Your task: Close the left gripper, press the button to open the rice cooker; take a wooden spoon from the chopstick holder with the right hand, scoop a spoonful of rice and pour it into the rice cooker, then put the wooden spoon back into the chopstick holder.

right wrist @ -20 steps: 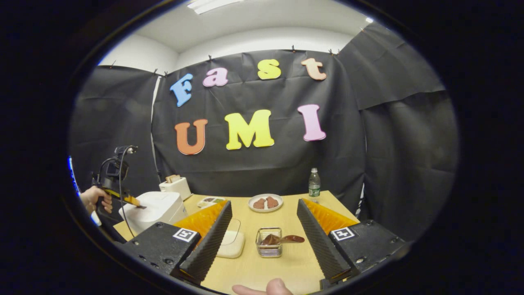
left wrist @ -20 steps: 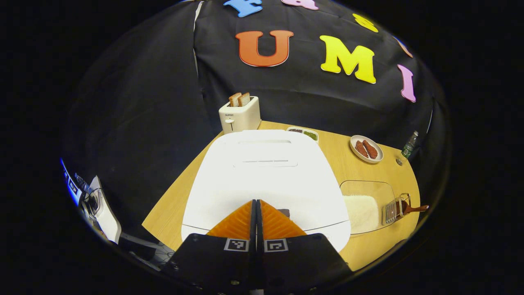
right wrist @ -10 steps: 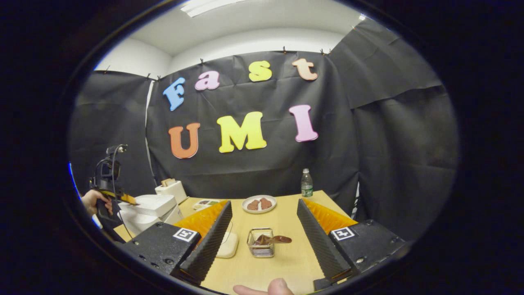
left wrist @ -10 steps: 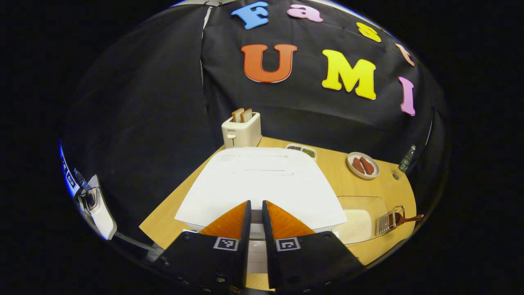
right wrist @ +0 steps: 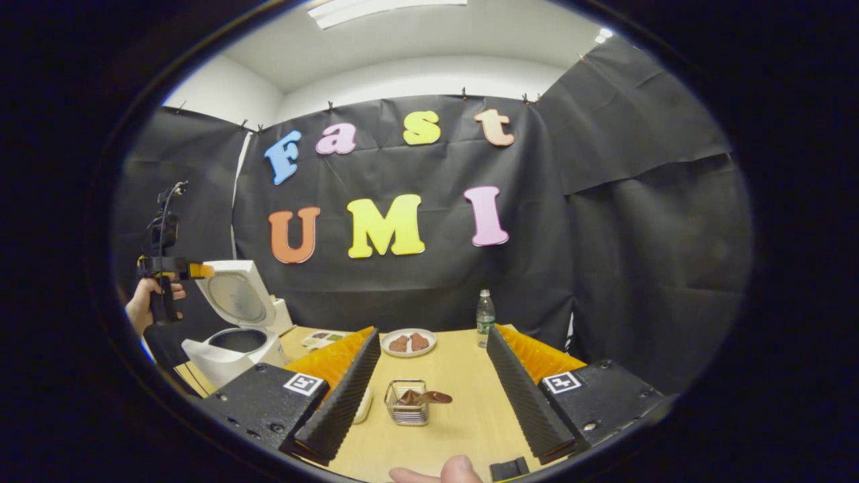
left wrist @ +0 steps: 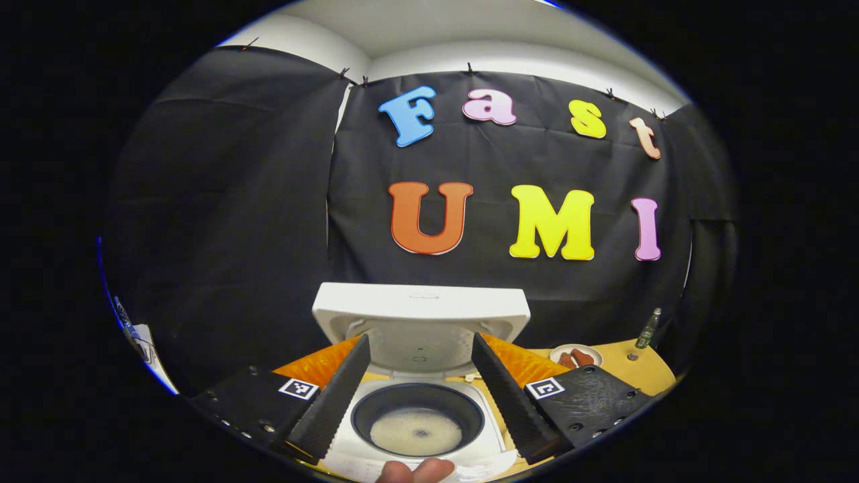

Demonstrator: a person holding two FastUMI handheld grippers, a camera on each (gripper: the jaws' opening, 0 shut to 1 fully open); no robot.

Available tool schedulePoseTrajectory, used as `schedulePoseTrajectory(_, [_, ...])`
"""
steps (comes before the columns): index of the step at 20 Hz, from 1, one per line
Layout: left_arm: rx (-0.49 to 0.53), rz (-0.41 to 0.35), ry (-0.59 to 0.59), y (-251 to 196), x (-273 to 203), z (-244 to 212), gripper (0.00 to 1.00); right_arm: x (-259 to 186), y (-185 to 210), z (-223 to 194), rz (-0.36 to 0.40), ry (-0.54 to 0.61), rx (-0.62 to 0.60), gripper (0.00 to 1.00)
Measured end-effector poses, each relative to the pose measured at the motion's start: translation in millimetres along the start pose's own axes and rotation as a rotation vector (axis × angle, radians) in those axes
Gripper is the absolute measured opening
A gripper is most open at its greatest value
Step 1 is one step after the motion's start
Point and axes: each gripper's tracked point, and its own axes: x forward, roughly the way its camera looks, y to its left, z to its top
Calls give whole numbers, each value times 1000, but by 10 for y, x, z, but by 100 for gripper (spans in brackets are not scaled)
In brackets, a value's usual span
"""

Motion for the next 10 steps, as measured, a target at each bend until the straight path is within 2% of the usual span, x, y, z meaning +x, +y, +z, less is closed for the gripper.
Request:
schedulePoseTrajectory(3, [-18,-35,-52,-59,-89,127,94,-3,3,52,18,-25,9,100])
schedulePoseTrajectory(10, [24,-103,-146,-145,-561,336,94,69,81,-8,41,-39,-9,100])
